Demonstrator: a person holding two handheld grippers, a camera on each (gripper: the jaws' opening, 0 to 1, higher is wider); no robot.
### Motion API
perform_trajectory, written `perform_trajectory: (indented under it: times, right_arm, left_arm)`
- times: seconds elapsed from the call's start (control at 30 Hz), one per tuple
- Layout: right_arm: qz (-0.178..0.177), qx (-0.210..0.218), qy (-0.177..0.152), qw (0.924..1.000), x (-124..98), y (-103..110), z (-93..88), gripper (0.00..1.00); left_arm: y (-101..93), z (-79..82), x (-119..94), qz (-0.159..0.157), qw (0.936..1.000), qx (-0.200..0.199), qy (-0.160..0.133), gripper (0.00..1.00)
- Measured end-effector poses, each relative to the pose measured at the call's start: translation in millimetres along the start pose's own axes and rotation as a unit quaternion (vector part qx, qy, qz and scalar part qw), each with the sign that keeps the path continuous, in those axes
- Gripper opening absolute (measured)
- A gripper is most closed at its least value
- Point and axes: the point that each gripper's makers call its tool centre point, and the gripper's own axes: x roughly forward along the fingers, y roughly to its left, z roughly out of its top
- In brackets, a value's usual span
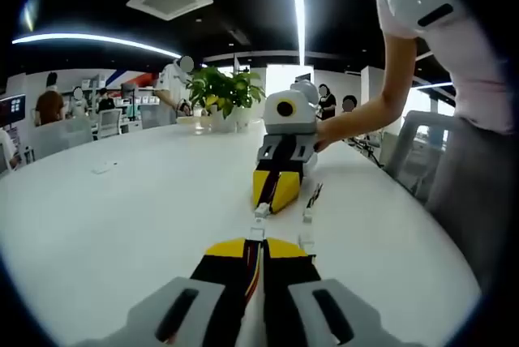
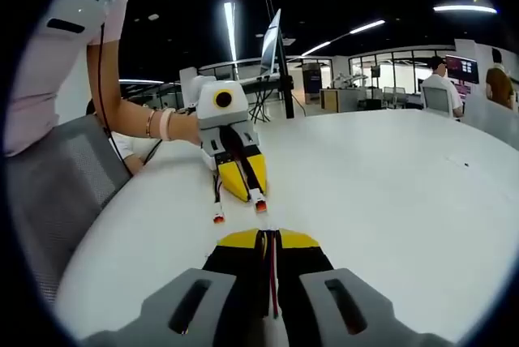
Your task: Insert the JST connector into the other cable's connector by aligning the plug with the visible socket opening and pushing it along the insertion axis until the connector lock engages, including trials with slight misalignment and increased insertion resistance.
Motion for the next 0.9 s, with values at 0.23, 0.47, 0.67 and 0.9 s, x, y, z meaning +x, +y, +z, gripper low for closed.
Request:
perform_trajectory:
  times: [0.23,0.47,0.67,0.9]
  right_arm:
    - [0.012,-0.005,-0.001,0.9999,4.7,5.6,4.8,0.04]
    - [0.018,-0.014,0.007,0.9997,7.2,8.3,2.8,0.04]
    - [0.026,-0.022,0.009,0.9994,5.5,9.1,3.6,0.03]
    - [0.043,-0.03,0.014,0.9985,2.4,13.0,5.4,0.03]
  left_arm:
    - [-5.3,-0.4,4.1,-0.01,0.9998,0.008,0.014,0.0]
    - [-4.4,-0.5,3.8,-0.012,0.9998,0.007,0.014,0.0]
    - [-4.1,1.3,4.2,-0.017,0.9996,0.017,0.016,0.0]
    - [-6.3,5.2,4.5,-0.032,0.999,0.023,0.018,0.0]
